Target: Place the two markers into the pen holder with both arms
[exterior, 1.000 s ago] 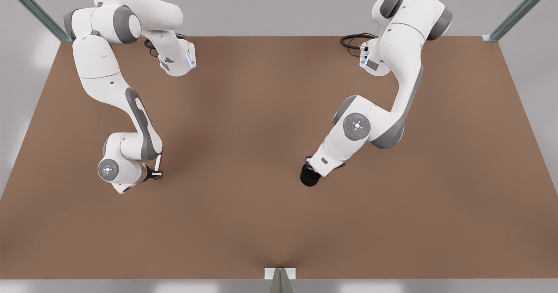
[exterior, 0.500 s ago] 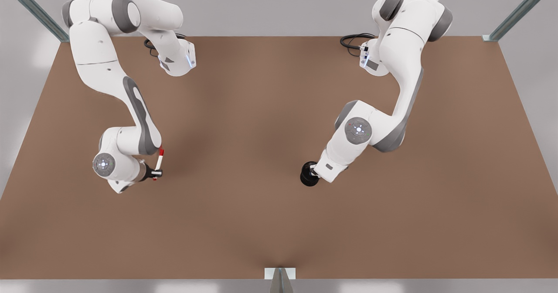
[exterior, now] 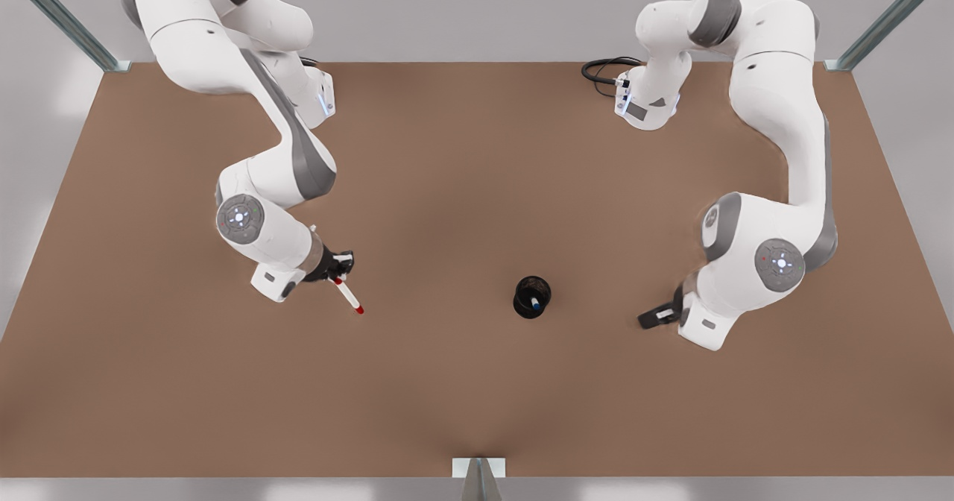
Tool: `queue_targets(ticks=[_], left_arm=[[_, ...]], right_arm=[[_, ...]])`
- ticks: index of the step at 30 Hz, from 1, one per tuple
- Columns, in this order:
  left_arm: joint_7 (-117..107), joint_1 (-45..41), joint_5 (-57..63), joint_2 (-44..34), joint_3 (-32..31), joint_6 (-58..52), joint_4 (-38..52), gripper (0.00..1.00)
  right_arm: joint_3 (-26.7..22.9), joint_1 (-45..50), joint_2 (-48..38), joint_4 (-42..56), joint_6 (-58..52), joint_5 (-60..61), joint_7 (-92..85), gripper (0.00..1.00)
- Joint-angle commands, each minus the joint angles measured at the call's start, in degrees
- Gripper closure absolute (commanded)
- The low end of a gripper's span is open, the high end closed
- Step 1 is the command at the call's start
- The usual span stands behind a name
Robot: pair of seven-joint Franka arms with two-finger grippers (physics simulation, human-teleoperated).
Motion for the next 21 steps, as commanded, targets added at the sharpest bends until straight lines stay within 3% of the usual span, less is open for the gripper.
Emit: queue_targets(ticks=[1, 2, 4, 9, 15, 19, 21], left_arm=[[30.6, 4.2, 0.1, -5.3, 0.4, -20.3, 1.9, 0.0], [31.0, 5.4, 0.1, -10.2, 1.0, -22.4, 1.8, 0.0], [30.8, 0.0, 0.3, -20.8, 8.2, -22.1, -4.8, 0.0], [28.7, -1.1, 0.5, -18.9, 7.7, -22.3, -3.9, 0.0], [30.3, -2.2, 0.5, -16.0, 7.6, -21.3, -3.5, 0.0], [30.5, -2.1, 0.5, -15.5, 7.6, -21.3, -3.5, 0.0], [30.6, -2.1, 0.5, -15.4, 7.7, -21.3, -3.5, 0.0]], right_arm=[[2.4, 0.0, 0.0, 0.6, -1.9, -0.6, 19.1, 0.75], [3.9, 0.1, 0.1, 0.9, -1.9, -0.6, 21.2, 0.75], [5.0, 3.1, 0.1, 3.3, -2.1, -0.6, 27.0, 0.75], [4.9, 11.0, 2.0, 9.4, -4.4, -0.9, 36.5, 0.75], [3.8, 19.9, 11.3, 23.7, -4.2, -4.7, 43.8, 0.75], [-3.3, 29.6, 16.6, 34.6, -3.5, -5.0, 44.6, 0.75], [-4.2, 32.9, 19.7, 39.4, -2.8, -5.0, 44.6, 0.76]])
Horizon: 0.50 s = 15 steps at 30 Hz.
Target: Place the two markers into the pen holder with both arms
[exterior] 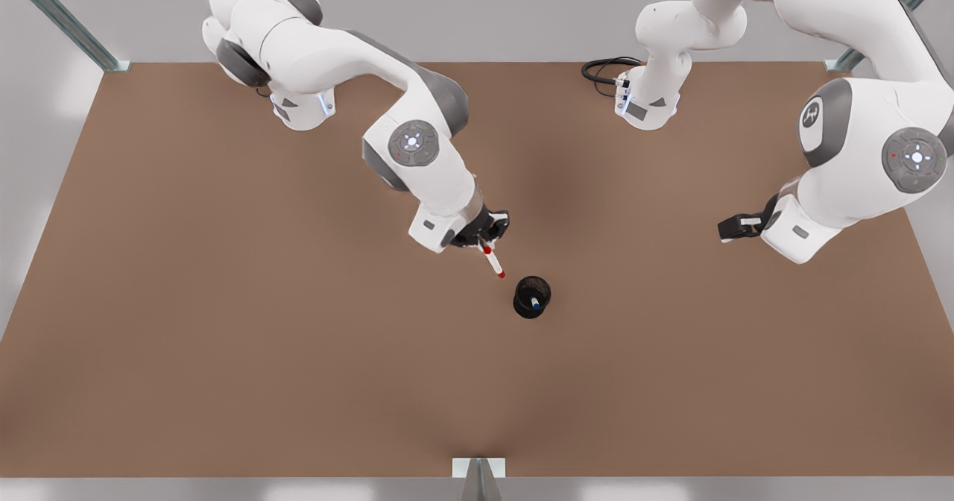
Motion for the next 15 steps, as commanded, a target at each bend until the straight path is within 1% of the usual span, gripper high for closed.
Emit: queue_targets(ticks=[1, 3, 6, 7, 8, 12, 15], left_arm=[[9.9, 0.0, 0.0, 0.1, 0.0, -0.5, 0.0, 0.0], [10.0, 0.1, 0.0, 0.5, 0.0, -0.5, 0.0, 0.0], [9.6, 0.2, 0.0, 0.7, 0.1, -0.5, 0.0, 0.0], [9.4, 0.1, 0.0, 1.0, 0.1, -0.5, 0.0, 0.0], [9.5, 0.1, 0.0, 1.0, 0.1, -0.5, 0.0, 0.0], [9.5, 0.2, 0.0, 1.3, 0.1, -0.5, 0.0, 0.0], [9.3, 0.1, 0.0, 1.5, 0.1, -0.5, 0.0, 0.0]], right_arm=[[-0.5, 1.7, 1.9, 3.0, 1.0, -0.7, 17.5, 0.76], [-2.9, 4.4, 2.9, 3.5, 3.9, -0.6, 17.6, 0.76], [-3.0, 5.0, 5.3, 4.4, 8.6, -0.6, 18.7, 0.77], [-4.8, 6.1, 5.8, 4.4, 10.0, -0.6, 18.7, 0.77], [-5.1, 6.2, 6.0, 4.4, 11.4, -0.6, 18.7, 0.77], [-7.1, 7.6, 7.0, 4.4, 13.2, -0.6, 18.7, 0.77], [-7.1, 8.1, 8.1, 4.3, 14.1, -0.6, 18.7, 0.76]])
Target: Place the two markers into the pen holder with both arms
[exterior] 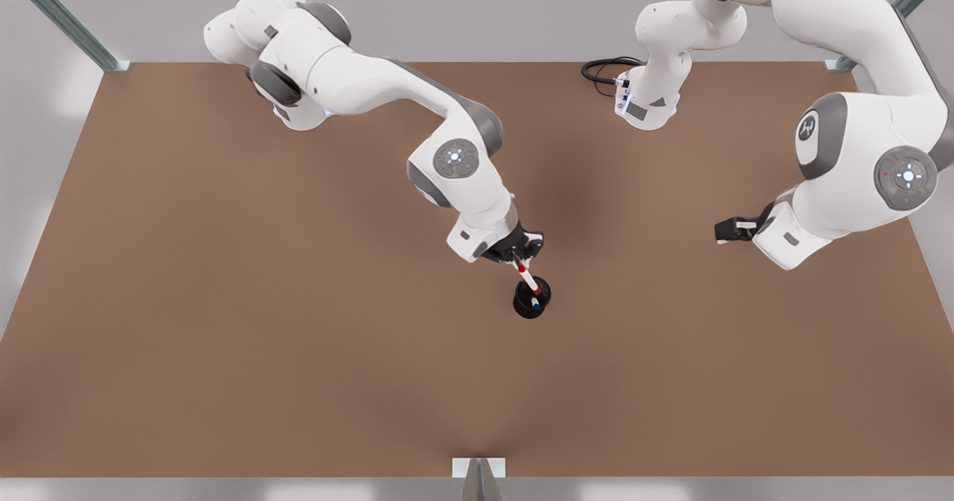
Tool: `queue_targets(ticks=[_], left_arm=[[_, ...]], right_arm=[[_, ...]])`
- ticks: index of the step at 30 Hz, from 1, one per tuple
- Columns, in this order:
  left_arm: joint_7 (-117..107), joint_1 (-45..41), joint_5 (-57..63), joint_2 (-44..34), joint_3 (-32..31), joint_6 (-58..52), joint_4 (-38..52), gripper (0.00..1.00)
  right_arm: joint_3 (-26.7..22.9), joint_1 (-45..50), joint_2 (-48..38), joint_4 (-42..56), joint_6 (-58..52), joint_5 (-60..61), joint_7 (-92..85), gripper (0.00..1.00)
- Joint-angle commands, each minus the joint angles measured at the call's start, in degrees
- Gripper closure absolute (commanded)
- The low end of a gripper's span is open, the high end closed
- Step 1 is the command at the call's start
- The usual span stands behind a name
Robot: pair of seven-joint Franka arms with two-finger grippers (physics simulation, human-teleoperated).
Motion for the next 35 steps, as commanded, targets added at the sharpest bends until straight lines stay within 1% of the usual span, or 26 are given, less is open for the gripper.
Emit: queue_targets(ticks=[1, 6, 7, 10, 12, 13, 14, 17, 18, 19, 20, 21, 24, 25, 26, 27, 28, 29, 30, 31, 32, 33, 35], left_arm=[[4.0, 0.1, 0.0, 0.1, 0.0, -0.1, 0.0, 0.0], [3.9, 0.0, -0.1, 0.7, 0.1, -0.1, 0.0, 0.0], [3.4, -0.1, -0.1, 0.8, 0.1, -0.1, 0.0, 0.0], [3.4, -0.1, -0.1, 1.1, 0.1, -0.1, 0.0, 0.0], [3.4, -0.1, -0.1, 1.2, 0.1, -0.1, 0.0, 0.0], [3.4, -0.1, -0.1, 1.2, 0.1, -0.1, 0.0, 0.0], [3.4, -0.1, -0.1, 1.3, 0.1, -0.1, 0.0, 0.0], [2.4, -0.1, -0.1, 1.6, 0.1, -0.1, 0.0, 0.0], [2.4, -0.1, -0.1, 1.6, 0.1, -0.1, 0.0, 0.0], [2.4, -0.1, -0.1, 1.6, 0.1, -0.1, 0.0, 0.0], [2.3, -0.2, -0.1, 1.6, 0.1, -0.1, 0.0, 0.0], [2.3, -0.2, -0.1, 1.6, 0.1, -0.1, 0.0, 0.0], [1.7, -0.3, -0.1, 1.5, -0.2, -0.1, 0.1, 0.0], [2.0, -0.4, -0.1, 1.5, -0.2, -0.1, 0.4, 0.0], [2.1, -0.4, -0.1, 1.5, -0.2, -0.1, 0.5, 0.0], [2.1, -0.4, -0.1, 1.5, -0.2, -0.1, 0.5, 0.0], [2.0, -0.8, -0.1, 1.5, -0.2, -0.1, 0.5, 0.0], [2.1, -0.7, -0.1, 1.5, -0.2, -0.1, 0.5, 0.0], [2.1, -0.7, -0.1, 1.5, -0.2, -0.1, 0.5, 0.0], [2.0, -0.7, -0.1, 1.5, -0.2, -0.1, 0.5, 0.0], [1.9, -0.8, -0.1, 1.5, -0.2, -0.1, 0.5, 0.0], [1.9, -0.8, -0.1, 1.5, -0.2, -0.1, 0.5, 0.0], [1.8, -0.8, -0.1, 1.5, -0.2, -0.1, 0.5, 0.0]], right_arm=[[-0.3, 0.4, 0.2, 0.0, 2.4, -0.4, 8.6, 0.76], [-0.6, 0.4, 0.5, -0.4, 1.7, -0.4, 8.6, 0.75], [-1.3, 0.4, 0.5, -0.6, 1.5, -0.4, 8.6, 0.75], [-1.2, 0.8, 0.5, -1.7, -0.1, -2.8, 8.5, 0.74], [-1.2, 0.8, 0.5, -1.7, -1.0, -2.6, 8.3, 0.65], [-1.2, 0.8, 0.5, -1.7, -1.0, -2.6, 8.5, 0.26], [-1.2, 0.8, 0.5, -1.7, -1.0, -2.6, 8.5, 0.16], [-1.1, 0.3, -0.1, -1.7, -2.0, -2.6, 7.9, 0.09], [-1.0, -2.1, -1.1, -1.7, -2.5, -2.7, 6.7, 0.04], [-0.8, -4.4, -4.0, -1.7, -9.7, -2.7, 2.6, 0.02], [-0.7, -5.8, -5.7, -1.9, -12.9, -2.7, 1.0, 0.02], [-0.6, -7.7, -7.2, -2.4, -13.7, -2.7, -1.2, 0.0], [-0.2, -22.2, -20.2, -4.0, -34.0, -2.4, -19.8, 0.0], [-0.2, -27.1, -24.3, -7.5, -38.4, -2.3, -22.2, 0.0], [0.0, -32.5, -32.3, -16.0, -38.3, 0.3, -27.3, 0.0], [-6.8, -32.7, -36.6, -23.0, -35.7, 3.8, -33.5, 0.0], [-13.6, -32.4, -41.0, -32.4, -30.3, 6.8, -41.9, 0.0], [-15.2, -32.4, -42.0, -35.6, -28.5, 6.9, -45.8, 0.0], [-21.0, -27.0, -40.9, -36.8, -27.9, 6.9, -50.2, 0.0], [-22.3, -26.4, -39.7, -35.2, -29.1, 7.4, -52.3, 0.0], [-22.2, -26.4, -37.6, -31.9, -31.7, 7.5, -52.4, 0.0], [-22.0, -26.3, -33.3, -24.4, -35.3, 7.6, -52.4, 0.0], [-21.4, -26.1, -33.1, -23.9, -35.0, 7.4, -52.4, 0.0]])
